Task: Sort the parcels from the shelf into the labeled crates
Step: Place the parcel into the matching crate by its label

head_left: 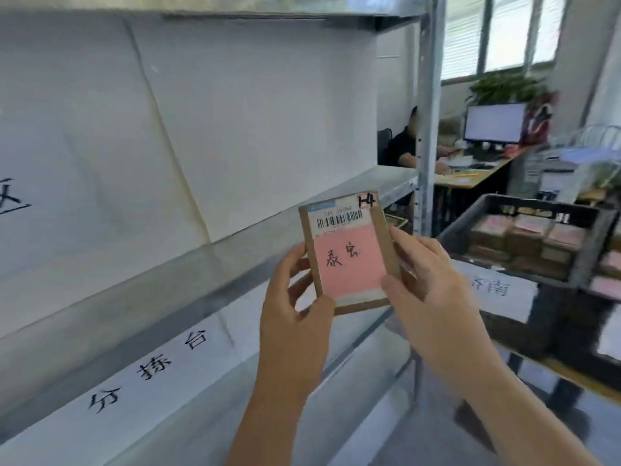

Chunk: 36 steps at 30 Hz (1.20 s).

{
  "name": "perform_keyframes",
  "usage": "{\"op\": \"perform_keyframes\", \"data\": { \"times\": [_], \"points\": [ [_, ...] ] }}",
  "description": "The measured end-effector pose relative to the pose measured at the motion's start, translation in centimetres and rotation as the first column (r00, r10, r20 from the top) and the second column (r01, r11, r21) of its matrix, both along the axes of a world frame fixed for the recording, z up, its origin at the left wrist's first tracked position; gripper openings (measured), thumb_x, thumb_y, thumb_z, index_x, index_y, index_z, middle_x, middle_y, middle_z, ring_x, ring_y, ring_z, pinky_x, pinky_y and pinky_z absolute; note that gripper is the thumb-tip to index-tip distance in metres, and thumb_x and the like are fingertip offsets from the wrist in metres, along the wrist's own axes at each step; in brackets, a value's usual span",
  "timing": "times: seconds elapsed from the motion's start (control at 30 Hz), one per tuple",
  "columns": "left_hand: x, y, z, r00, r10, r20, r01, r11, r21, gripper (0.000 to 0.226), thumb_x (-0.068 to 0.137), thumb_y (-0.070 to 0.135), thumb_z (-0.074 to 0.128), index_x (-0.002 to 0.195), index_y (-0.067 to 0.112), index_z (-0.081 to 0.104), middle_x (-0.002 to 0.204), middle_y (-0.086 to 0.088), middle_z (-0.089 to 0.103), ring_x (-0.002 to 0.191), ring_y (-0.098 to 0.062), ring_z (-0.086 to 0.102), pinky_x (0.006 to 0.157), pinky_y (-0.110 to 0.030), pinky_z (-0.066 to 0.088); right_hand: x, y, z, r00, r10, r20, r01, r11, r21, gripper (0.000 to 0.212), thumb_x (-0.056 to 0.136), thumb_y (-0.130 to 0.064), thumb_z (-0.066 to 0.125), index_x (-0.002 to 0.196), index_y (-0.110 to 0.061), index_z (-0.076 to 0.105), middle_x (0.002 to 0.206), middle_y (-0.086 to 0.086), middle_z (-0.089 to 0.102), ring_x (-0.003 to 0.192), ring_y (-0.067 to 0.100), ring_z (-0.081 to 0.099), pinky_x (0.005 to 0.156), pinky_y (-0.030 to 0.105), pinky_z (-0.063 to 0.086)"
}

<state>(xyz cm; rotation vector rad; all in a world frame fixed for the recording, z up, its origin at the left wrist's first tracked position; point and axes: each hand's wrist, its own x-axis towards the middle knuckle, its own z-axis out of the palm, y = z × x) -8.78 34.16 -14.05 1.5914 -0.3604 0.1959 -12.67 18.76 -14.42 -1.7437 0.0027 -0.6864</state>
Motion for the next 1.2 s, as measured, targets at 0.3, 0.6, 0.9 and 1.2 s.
{"op": "perform_keyframes", "data": {
  "times": [0.3,0.6,0.9,1.2],
  "points": [
    [-0.7,-19.5,-2.8,0.963,-0.268,-0.027,0.27,0.958,0.098,0.044,0.103,0.007,0.062,0.125,0.045,0.065,0.119,0.024,0.071,0.119,-0.001,0.066,0.087,-0.027,0.065,-5.4,-17.1,-4.1,0.96,-0.271,-0.07,0.275,0.96,0.05,0.072,0.1,0.006,0.049,0.144,-0.049,0.037,0.137,-0.02,0.059,0.129,0.001,0.055,0.103,0.032,0.055],
    [-1.4,-36.5,-6.5,0.735,-0.669,-0.11,0.677,0.713,0.184,0.063,0.103,-0.005,0.049,0.131,0.049,0.066,0.12,0.035,0.063,0.118,0.012,0.06,0.088,-0.019,0.061,-9.8,-29.7,-7.9,0.653,-0.694,-0.303,0.653,0.719,-0.238,0.088,0.07,-0.068,0.073,0.141,-0.067,0.021,0.135,-0.022,0.033,0.116,0.001,0.048,0.082,0.023,0.049],
    [9.8,-49.9,-8.8,0.578,-0.768,-0.276,0.816,0.536,0.219,0.056,0.106,0.007,0.049,0.125,0.057,0.063,0.125,0.019,0.067,0.073,0.003,0.065,0.063,-0.019,0.056,-9.9,-41.8,-8.1,0.139,-0.963,-0.229,0.887,0.224,-0.405,0.08,0.067,-0.047,0.083,0.138,-0.053,0.047,0.123,-0.009,0.042,0.114,0.024,0.055,0.083,0.035,0.047],
    [15.7,-58.7,-11.8,0.621,-0.718,-0.313,0.781,0.534,0.324,0.041,0.104,0.024,0.05,0.128,0.056,0.058,0.141,0.021,0.057,0.124,-0.041,0.064,0.105,-0.055,0.055,-8.2,-49.4,-11.5,0.005,-0.958,-0.286,0.879,0.14,-0.456,0.079,0.072,-0.047,0.085,0.14,-0.05,0.044,0.125,-0.007,0.041,0.107,0.023,0.054,0.079,0.036,0.049]
  ]
}}
